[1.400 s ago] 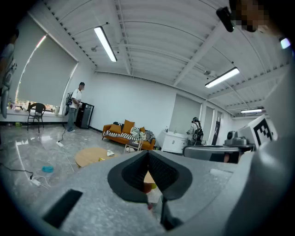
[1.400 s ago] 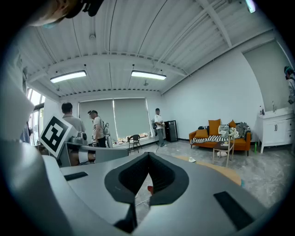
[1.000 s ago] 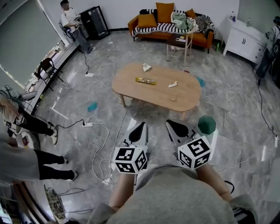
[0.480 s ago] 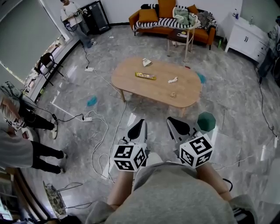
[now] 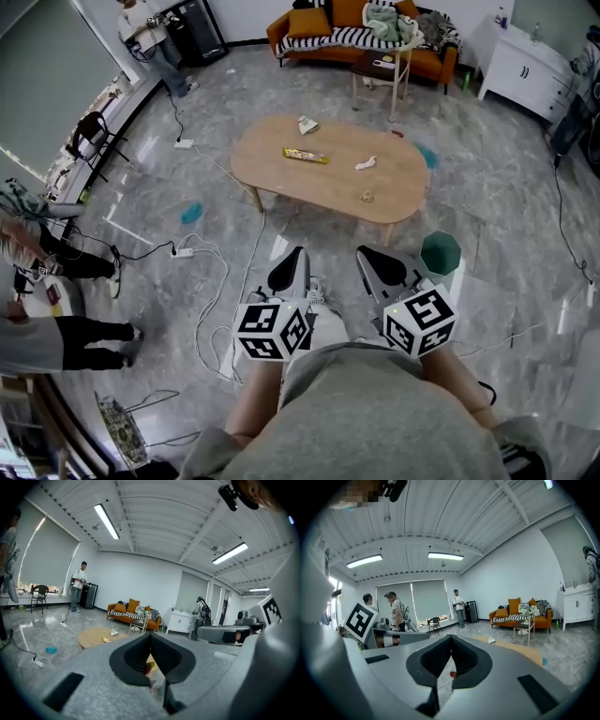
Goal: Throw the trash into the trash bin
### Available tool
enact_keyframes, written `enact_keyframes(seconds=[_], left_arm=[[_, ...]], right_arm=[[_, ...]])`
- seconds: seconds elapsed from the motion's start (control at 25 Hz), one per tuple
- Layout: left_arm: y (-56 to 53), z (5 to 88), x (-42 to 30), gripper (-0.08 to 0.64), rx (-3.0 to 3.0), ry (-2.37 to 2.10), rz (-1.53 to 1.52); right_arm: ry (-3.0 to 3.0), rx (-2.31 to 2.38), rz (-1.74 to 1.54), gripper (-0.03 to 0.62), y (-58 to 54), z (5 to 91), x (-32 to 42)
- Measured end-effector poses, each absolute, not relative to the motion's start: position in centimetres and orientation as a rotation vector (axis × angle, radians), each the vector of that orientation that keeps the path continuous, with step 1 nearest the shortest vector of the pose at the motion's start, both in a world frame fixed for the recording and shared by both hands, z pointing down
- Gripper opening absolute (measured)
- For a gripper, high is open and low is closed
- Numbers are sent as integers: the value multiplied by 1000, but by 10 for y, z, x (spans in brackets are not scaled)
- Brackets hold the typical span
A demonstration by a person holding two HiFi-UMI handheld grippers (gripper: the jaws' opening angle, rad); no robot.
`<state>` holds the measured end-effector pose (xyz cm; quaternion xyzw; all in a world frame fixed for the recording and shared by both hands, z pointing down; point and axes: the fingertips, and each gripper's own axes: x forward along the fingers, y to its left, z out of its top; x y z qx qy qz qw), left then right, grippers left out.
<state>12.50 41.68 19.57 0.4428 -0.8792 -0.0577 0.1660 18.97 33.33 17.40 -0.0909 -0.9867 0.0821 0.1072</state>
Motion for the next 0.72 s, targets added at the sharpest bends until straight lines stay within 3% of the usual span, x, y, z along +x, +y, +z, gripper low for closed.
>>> enact_keyframes(seconds=[0.72], left_arm=[[389, 211, 11, 8, 1267, -2455, -189]], right_arm=[[-2877, -258, 253, 8, 307, 185, 75]])
